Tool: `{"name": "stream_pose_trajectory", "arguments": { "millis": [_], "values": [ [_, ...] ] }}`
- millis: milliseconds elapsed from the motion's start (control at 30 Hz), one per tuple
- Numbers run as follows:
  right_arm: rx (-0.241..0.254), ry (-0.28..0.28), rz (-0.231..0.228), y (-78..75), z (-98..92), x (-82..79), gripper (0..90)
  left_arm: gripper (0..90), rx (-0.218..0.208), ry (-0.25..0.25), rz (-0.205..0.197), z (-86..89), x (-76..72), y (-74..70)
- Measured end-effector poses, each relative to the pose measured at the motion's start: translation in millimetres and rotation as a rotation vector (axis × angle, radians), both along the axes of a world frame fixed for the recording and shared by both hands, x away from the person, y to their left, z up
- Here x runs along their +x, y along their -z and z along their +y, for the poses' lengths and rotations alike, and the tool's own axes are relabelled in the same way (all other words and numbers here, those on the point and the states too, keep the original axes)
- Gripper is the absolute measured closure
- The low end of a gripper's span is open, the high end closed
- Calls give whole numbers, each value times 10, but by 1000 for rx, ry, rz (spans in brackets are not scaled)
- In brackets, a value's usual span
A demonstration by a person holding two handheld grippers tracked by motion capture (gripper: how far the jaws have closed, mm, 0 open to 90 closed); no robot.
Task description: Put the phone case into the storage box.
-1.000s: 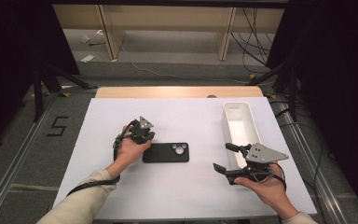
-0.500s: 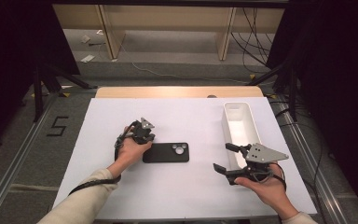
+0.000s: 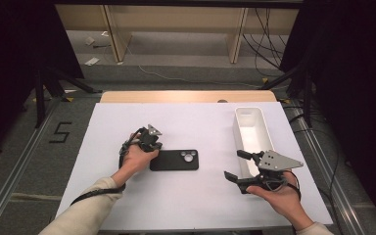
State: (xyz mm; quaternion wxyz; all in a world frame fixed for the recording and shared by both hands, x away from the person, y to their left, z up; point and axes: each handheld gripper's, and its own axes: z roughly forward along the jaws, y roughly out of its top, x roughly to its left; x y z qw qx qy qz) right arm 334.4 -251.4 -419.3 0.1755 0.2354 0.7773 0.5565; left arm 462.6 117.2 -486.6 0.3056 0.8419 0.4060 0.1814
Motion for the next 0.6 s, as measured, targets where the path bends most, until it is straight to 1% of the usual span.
{"name": "stream_pose_trajectory", "arguments": {
  "millis": [67,300,533,600],
  "values": [
    [1,0,-1,0,1,-1,185,899,10,7,2,1,-18,-6],
    [1,1,1,0,1,-1,185,899,26,19,20,21,-102,-23],
    [1,2,1,-2,1,-2,186,899,50,38,34,57,-234,-40],
    [1,3,1,-2,0,-1,186,899,59,41,32,59,-280,-41]
  ]
}}
